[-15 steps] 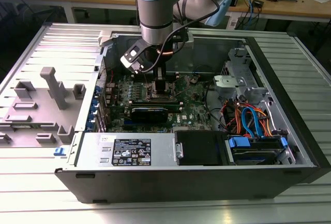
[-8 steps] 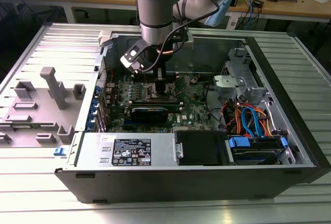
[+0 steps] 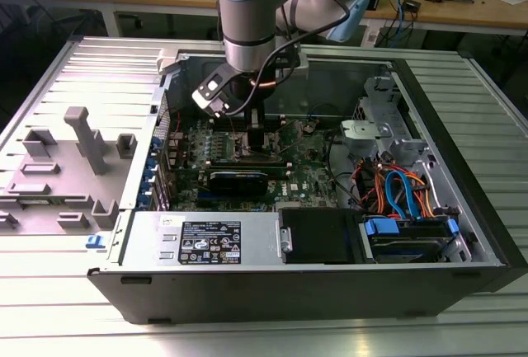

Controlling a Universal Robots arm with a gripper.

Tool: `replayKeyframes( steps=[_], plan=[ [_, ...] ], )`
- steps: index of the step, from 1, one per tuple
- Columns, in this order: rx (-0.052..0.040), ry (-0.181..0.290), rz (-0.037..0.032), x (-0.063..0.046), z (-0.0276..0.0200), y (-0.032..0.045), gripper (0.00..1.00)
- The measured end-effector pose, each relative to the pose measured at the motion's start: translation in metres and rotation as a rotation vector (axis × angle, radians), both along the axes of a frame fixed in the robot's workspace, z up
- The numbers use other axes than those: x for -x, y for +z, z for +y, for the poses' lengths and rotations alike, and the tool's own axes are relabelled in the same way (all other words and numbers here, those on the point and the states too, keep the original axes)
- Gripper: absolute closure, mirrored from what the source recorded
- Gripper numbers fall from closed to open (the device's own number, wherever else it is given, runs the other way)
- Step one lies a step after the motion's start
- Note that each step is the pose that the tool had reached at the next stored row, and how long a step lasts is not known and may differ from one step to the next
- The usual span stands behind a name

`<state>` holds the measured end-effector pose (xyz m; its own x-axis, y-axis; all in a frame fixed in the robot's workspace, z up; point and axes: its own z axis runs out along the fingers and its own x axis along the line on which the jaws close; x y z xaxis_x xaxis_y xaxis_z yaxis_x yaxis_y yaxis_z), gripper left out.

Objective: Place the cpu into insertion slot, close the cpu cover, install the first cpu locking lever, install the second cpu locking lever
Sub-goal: 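Place the cpu into insertion slot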

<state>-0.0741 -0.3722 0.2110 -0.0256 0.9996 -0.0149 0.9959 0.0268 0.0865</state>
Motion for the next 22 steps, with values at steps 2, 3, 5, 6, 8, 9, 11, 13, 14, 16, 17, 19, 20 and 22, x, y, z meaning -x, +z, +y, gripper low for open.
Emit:
replayKeyframes(
  steps=[2,3,5,6,8,9,11,13,14,16,17,19,20,22],
  plan=[
    [0.0001,0.0,0.0001,0.0007,0.0,-0.0008,0.45],
    [-0.0001,0.0,0.0,0.0006,0.0,-0.0013,0.45],
    [0.0,0.0,0.0001,0.0007,0.0,-0.0026,0.45],
    [-0.0002,0.0,0.0001,0.0007,0.0,-0.0033,0.45],
    [-0.0004,0.0,0.0003,0.0008,-0.0001,-0.0037,0.45],
    [-0.0008,0.0,0.0002,0.0008,0.0,-0.0041,0.45],
    [-0.0008,0.0,0.0002,0.0008,0.0,-0.0043,0.45],
    [-0.0007,0.0,0.0001,0.0008,0.0,-0.0043,0.45],
    [-0.0007,0.0,0.0002,0.0008,0.0,-0.0043,0.45],
    [-0.0007,0.0,0.0002,0.0008,0.0,-0.0043,0.45],
    [-0.0007,0.0,0.0002,0.0008,0.0,-0.0043,0.45],
    [-0.0007,0.0,0.0002,0.0008,0.0,-0.0044,0.45],
    [-0.0007,0.0,0.0002,0.0008,0.0,-0.0044,0.45],
    [-0.012,0.0,0.0002,0.0008,-0.0001,-0.0054,0.45]
  ],
)
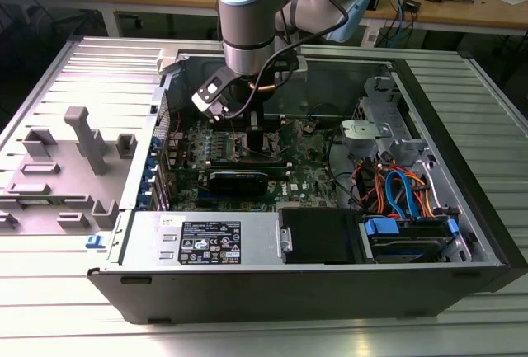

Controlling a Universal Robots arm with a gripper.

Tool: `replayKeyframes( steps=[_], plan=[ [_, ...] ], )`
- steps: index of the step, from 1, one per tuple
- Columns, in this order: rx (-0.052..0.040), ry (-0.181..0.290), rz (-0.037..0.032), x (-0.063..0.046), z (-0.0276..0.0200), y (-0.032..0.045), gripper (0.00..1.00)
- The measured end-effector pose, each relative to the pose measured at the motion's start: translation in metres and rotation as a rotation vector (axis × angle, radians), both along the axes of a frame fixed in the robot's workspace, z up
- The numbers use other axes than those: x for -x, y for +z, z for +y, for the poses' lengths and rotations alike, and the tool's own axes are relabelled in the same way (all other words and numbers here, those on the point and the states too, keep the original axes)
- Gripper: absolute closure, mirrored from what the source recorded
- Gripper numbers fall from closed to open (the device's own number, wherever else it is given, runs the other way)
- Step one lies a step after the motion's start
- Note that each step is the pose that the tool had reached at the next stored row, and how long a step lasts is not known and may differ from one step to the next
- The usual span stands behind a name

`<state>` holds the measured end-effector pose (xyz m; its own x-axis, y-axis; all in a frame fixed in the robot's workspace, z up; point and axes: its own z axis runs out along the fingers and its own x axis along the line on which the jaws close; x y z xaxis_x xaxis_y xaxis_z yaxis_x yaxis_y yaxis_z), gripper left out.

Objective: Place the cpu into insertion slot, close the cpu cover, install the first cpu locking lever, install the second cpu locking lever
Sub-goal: 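Place the cpu into insertion slot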

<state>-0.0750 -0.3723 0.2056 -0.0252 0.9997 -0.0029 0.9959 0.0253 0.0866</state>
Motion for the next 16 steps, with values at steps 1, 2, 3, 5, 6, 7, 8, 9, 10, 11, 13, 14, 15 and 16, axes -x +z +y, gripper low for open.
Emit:
replayKeyframes(
  steps=[1,2,3,5,6,7,8,9,10,11,13,14,15,16],
  plan=[
    [-0.0001,-0.001,-0.0001,0.0,0.0,-0.0004,0.45],
    [-0.0001,-0.001,-0.0001,0.0,0.0,-0.0004,0.45],
    [-0.0001,-0.002,-0.0001,0.0,0.0,-0.0004,0.45],
    [-0.0001,-0.003,0.0,0.0,0.0,-0.0004,0.45],
    [-0.0001,-0.003,-0.0001,0.0,0.0,-0.0004,0.45],
    [-0.0001,-0.003,-0.0001,0.0,0.0,-0.0004,0.45],
    [-0.0001,-0.003,-0.0001,0.0,0.0001,-0.0004,0.45],
    [-0.0001,-0.004,-0.0001,0.0,0.0,-0.0004,0.45],
    [-0.0002,-0.005,-0.0001,0.0,0.0001,-0.0006,0.45],
    [-0.0002,-0.005,-0.0001,0.0,0.0001,-0.0007,0.45],
    [-0.0002,-0.005,-0.0001,0.0,0.0001,-0.0011,0.45],
    [0.0,-0.005,0.0,0.0,0.0,-0.0012,0.45],
    [0.0001,-0.005,0.0,0.0,0.0,-0.0012,0.45],
    [0.0,-0.005,0.0,0.0,0.0,-0.0013,0.45]
  ],
)
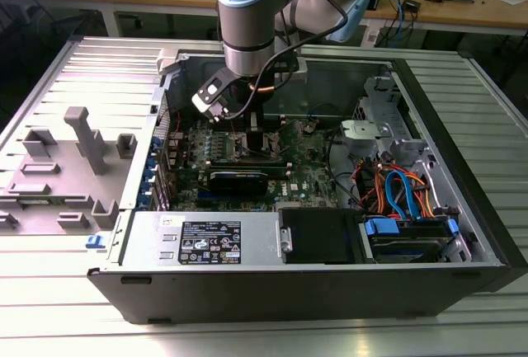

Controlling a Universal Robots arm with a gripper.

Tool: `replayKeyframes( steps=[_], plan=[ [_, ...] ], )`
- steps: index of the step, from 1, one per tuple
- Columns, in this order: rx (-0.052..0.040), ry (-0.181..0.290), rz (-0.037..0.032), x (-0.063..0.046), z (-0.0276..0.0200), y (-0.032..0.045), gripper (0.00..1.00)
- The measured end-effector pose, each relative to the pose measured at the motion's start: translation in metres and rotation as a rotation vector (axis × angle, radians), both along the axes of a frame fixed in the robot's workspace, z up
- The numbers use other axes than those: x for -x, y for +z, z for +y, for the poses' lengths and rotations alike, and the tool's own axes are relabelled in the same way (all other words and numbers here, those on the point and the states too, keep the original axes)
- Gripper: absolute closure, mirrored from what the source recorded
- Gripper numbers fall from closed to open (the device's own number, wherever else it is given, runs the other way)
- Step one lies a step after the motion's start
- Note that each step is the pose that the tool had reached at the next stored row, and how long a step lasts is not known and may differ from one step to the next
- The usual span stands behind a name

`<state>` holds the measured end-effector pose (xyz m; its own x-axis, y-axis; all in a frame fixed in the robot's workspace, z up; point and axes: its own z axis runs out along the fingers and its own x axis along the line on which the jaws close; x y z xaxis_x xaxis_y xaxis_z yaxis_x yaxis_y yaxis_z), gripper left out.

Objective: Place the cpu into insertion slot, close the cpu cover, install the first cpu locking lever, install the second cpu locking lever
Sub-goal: 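Place the cpu into insertion slot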

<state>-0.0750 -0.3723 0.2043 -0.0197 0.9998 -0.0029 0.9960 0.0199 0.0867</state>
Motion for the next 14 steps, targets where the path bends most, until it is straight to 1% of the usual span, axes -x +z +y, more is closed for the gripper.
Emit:
replayKeyframes(
  steps=[3,6,10,14],
  plan=[
    [-0.0003,-0.003,-0.0002,0.0,-0.0002,-0.0002,0.45],
    [-0.0001,-0.003,-0.0001,0.0001,-0.0017,-0.0002,0.45],
    [0.0001,-0.006,0.0001,0.0003,-0.0019,-0.0007,0.45],
    [-0.0002,-0.019,-0.0001,0.0004,-0.0018,-0.0022,0.45]
  ],
)
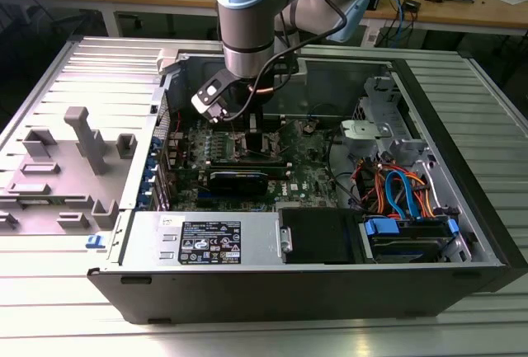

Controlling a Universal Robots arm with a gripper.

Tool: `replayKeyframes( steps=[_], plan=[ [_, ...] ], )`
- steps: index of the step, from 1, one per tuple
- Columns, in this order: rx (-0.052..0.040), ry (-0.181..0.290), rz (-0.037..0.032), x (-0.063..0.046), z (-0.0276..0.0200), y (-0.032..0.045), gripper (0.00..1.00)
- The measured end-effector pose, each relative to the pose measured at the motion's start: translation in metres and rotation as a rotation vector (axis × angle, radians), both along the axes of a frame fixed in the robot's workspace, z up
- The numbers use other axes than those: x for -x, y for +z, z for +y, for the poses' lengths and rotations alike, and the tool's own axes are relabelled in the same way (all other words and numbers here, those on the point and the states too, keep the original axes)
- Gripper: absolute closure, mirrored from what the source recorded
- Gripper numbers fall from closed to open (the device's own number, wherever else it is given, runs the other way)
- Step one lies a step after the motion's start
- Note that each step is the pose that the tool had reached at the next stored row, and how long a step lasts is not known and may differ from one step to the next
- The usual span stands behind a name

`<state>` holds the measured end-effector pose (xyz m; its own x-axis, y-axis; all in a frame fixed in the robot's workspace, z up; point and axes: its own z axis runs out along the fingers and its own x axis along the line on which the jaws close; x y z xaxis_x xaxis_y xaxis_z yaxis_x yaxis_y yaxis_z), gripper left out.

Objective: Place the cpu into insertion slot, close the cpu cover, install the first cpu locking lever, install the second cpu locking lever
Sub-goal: 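Place the cpu into insertion slot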

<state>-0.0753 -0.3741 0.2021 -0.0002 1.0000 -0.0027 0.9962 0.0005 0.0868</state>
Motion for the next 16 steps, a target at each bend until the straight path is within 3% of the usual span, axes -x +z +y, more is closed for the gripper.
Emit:
replayKeyframes(
  steps=[16],
  plan=[
    [0.0,0.0,0.0001,0.0,0.0,-0.0039,0.45]
  ],
)
